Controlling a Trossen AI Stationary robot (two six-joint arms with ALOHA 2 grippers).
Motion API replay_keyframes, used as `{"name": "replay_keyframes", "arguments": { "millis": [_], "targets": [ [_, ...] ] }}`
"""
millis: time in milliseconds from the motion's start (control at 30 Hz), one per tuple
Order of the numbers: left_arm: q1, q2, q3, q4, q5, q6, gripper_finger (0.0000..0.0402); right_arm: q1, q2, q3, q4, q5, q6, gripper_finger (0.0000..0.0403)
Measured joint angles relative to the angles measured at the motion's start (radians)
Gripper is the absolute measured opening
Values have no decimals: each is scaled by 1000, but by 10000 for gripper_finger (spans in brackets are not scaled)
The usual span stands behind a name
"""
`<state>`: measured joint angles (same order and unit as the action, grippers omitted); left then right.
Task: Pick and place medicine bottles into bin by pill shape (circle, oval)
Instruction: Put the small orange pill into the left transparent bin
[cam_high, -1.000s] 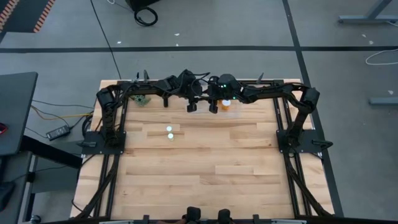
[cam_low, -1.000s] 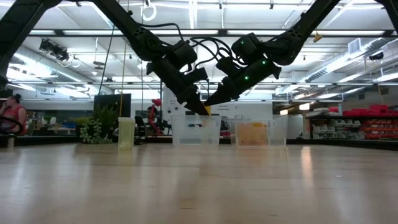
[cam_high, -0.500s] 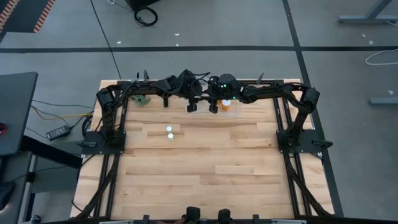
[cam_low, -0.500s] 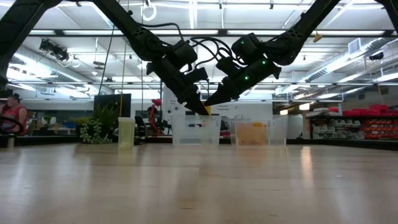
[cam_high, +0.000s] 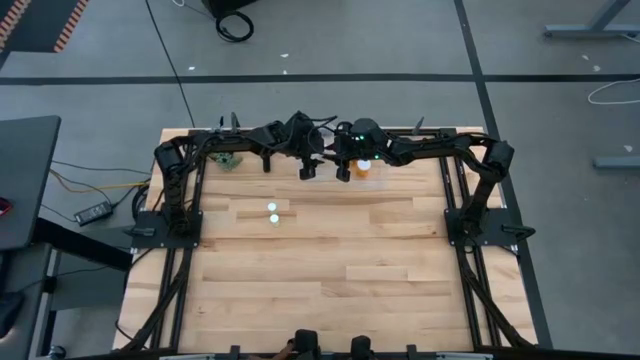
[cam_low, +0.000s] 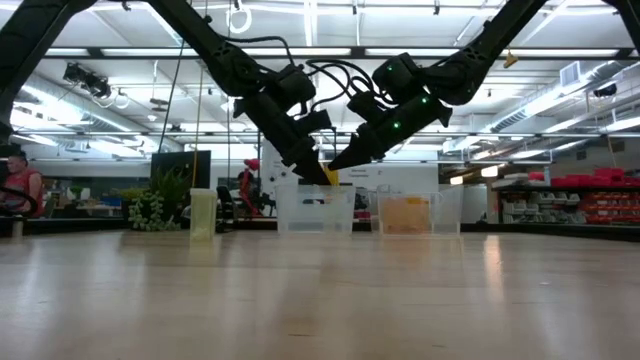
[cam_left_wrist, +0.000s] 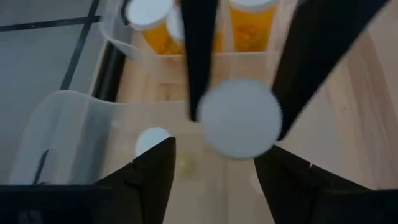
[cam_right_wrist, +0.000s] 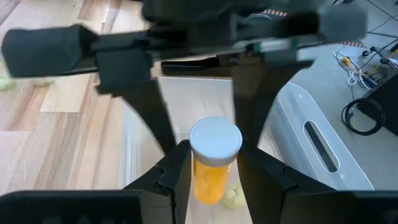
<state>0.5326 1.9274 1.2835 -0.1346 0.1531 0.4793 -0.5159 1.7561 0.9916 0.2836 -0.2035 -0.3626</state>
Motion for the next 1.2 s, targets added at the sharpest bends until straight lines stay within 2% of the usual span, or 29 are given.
{"name": "replay_keyframes", "arguments": {
  "millis": [533, 700, 833, 1200],
  "targets": [
    [43, -108, 0, -177, 2, -31, 231, -1, 0, 0, 4, 0, 0, 131],
    [51, -157, -16, -189, 15, -64, 231, -1, 0, 0, 3, 0, 1, 131],
    [55, -223, -89, -165, 26, -88, 231, -3, 0, 0, 3, 0, 0, 131],
    [57, -436, -404, 85, 51, -252, 231, -14, 0, 0, 88, 1, 32, 131]
  ]
}}
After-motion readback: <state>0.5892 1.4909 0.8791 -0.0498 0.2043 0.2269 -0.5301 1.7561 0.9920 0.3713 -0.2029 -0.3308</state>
